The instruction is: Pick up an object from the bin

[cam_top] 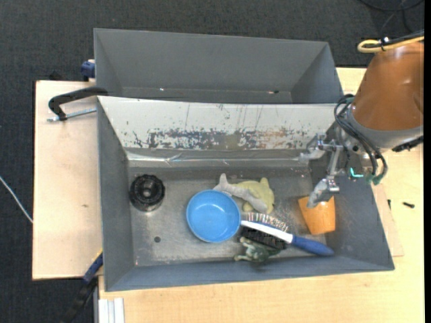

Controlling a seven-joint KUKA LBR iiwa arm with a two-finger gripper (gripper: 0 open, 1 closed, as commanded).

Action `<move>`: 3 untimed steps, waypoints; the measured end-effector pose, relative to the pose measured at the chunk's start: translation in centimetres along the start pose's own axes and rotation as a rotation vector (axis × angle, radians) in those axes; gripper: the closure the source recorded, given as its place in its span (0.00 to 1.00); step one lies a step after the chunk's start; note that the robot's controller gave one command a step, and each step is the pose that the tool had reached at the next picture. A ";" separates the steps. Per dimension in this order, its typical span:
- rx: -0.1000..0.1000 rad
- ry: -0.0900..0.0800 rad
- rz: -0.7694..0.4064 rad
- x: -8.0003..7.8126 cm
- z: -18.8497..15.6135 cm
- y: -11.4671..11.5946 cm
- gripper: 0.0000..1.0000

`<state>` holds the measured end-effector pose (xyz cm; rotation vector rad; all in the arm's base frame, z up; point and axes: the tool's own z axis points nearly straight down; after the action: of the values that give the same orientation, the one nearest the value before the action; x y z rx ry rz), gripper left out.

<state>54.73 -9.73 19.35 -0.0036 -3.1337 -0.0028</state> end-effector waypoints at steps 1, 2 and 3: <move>0.000 -0.004 -0.235 -0.4 7.5 3.6 0.00; 0.012 -0.037 -0.480 1.6 11.5 4.3 0.00; 0.017 -0.035 -0.695 1.5 11.6 9.3 0.00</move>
Offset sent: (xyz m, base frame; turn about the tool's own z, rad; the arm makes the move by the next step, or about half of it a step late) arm 0.0034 0.0348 -0.0740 -0.2348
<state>53.20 -0.37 7.80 1.0754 -2.9808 0.0196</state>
